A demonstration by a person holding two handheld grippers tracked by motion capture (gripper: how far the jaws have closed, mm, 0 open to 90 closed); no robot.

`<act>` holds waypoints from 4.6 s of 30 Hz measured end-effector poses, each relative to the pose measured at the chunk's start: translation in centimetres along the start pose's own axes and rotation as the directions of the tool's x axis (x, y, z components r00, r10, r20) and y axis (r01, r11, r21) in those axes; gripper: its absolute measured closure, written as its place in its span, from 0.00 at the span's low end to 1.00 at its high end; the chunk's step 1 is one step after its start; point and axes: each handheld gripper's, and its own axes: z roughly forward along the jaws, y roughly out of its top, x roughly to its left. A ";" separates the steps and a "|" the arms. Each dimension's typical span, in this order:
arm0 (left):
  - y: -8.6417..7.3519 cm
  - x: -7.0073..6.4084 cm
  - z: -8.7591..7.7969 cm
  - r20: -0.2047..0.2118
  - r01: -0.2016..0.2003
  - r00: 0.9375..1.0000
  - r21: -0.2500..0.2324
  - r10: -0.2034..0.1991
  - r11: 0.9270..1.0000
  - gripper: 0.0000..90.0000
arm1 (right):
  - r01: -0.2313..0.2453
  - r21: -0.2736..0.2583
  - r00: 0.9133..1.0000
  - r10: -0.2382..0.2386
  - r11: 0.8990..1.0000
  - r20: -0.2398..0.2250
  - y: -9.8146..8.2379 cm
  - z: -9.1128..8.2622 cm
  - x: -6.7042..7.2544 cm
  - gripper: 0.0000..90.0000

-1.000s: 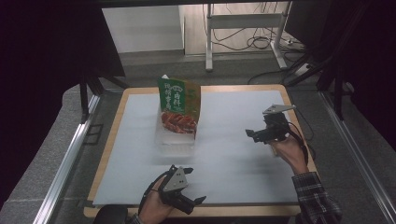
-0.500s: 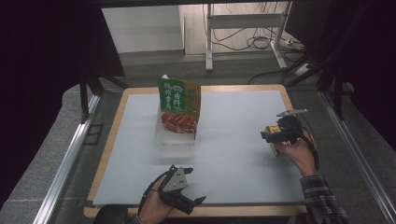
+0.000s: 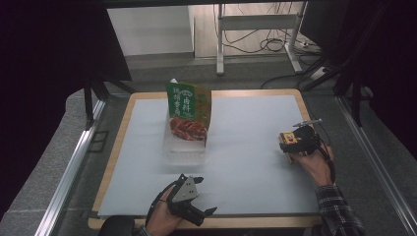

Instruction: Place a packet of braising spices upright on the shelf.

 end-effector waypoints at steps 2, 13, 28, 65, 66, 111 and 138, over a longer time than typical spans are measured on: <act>0.0 0.0 0.0 0.000 -0.001 1.000 0.001 0.001 1.000 0.01 | -0.004 0.013 1.000 0.004 1.000 0.011 -0.2 0.3 -0.1 0.12; 0.0 0.0 0.0 0.000 -0.004 1.000 0.003 0.004 1.000 0.01 | -0.049 0.061 0.998 0.051 0.997 -0.028 -0.6 0.7 -0.4 0.32; 0.0 0.0 -0.2 -0.007 0.000 1.000 -0.007 0.000 1.000 0.01 | 0.053 0.002 0.994 -0.052 0.999 -0.101 0.1 -1.9 1.2 0.35; 0.1 -0.1 0.0 -0.006 -0.008 1.000 -0.002 0.008 1.000 0.01 | 0.343 0.081 0.901 -0.303 0.936 -0.310 0.8 -1.2 8.5 0.24; 0.1 -0.1 0.0 -0.006 -0.009 1.000 -0.001 0.009 1.000 0.01 | 0.352 0.092 0.900 -0.309 0.932 -0.307 1.0 -1.1 8.6 0.24; 0.1 0.1 -0.4 -0.014 0.008 1.000 -0.010 -0.008 1.000 0.01 | 0.322 -0.092 0.874 -0.333 0.942 -0.354 4.4 -4.3 9.5 0.35; -0.5 -0.4 -1.5 -0.021 0.046 0.999 -0.023 -0.046 0.999 0.01 | 0.233 -0.351 0.847 -0.366 0.907 -0.385 5.5 -6.1 11.0 0.35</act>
